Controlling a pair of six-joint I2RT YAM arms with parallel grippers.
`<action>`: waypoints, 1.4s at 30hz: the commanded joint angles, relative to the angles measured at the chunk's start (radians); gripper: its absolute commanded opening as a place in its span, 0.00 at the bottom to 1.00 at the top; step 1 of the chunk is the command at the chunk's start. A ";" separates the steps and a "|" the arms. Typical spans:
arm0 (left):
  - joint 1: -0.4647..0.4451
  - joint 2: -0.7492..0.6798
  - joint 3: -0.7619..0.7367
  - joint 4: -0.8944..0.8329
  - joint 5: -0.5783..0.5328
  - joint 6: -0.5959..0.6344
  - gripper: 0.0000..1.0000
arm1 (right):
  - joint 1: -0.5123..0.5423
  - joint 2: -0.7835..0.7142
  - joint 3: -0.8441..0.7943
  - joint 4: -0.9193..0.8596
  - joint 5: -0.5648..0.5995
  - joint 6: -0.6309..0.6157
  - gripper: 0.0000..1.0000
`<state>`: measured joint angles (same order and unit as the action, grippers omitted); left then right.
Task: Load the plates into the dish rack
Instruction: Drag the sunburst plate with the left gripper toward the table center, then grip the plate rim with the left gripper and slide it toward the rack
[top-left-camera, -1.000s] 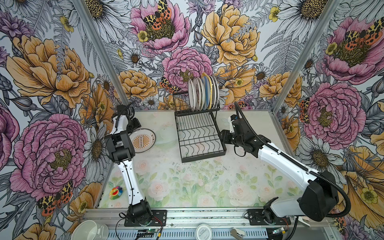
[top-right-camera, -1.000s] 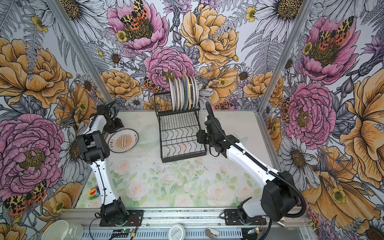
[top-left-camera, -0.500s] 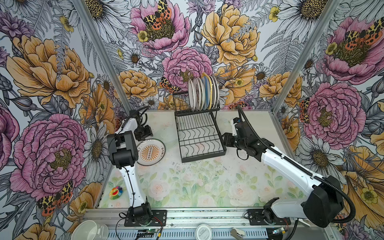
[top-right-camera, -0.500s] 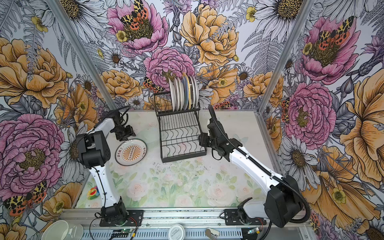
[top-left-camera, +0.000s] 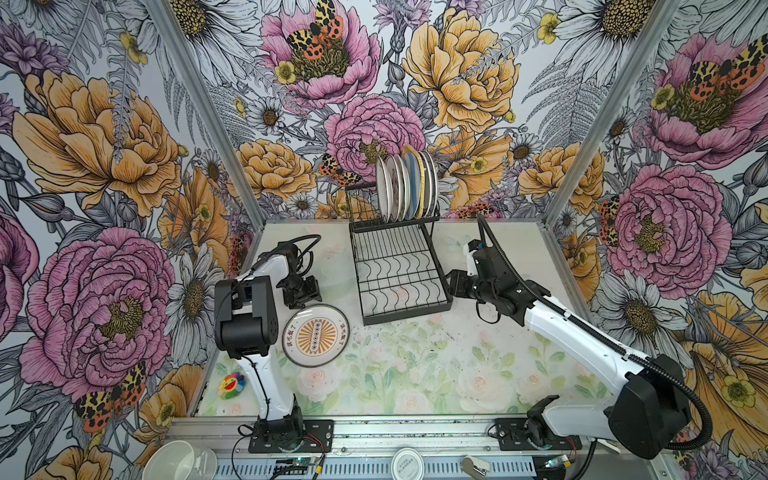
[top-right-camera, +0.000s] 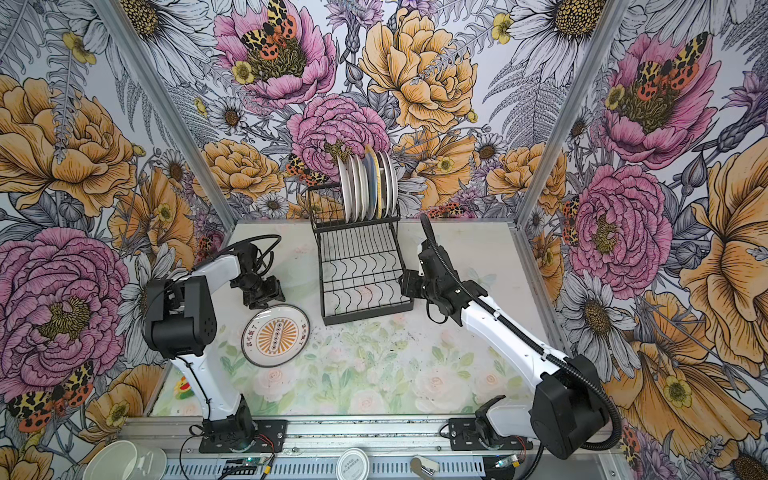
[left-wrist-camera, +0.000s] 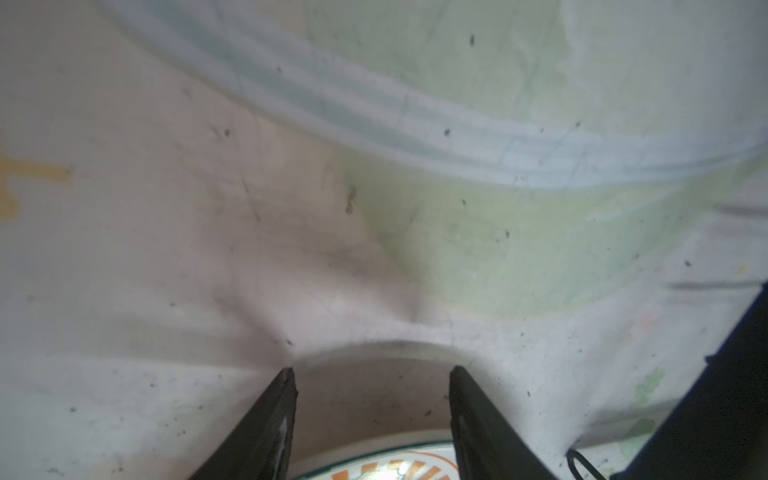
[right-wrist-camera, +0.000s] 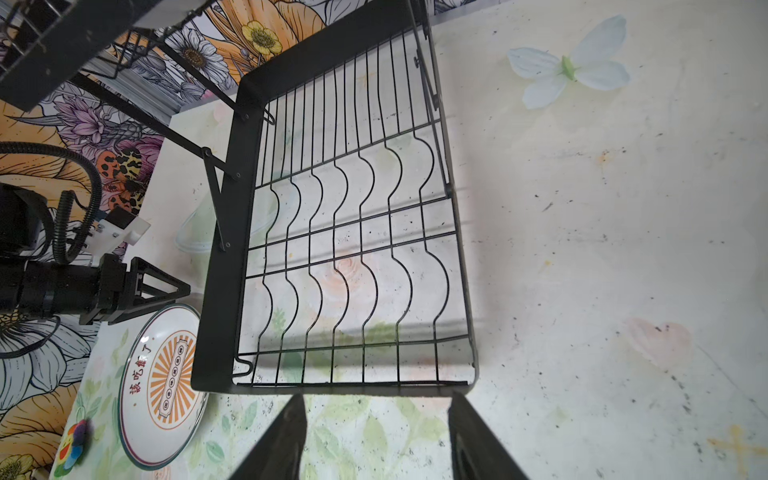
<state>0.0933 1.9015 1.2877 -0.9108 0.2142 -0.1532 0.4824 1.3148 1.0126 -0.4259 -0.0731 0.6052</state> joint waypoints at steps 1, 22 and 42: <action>-0.026 -0.051 -0.058 0.012 0.040 -0.026 0.59 | -0.010 -0.031 -0.008 0.021 -0.017 -0.005 0.56; -0.087 -0.332 -0.293 0.082 0.119 -0.194 0.67 | -0.045 -0.061 -0.038 0.027 -0.049 -0.012 0.58; 0.086 -0.559 -0.519 0.122 0.039 -0.349 0.99 | -0.078 -0.092 -0.069 0.037 -0.073 -0.017 0.61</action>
<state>0.2001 1.3319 0.7765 -0.8207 0.2771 -0.4736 0.4133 1.2621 0.9535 -0.4126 -0.1368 0.6022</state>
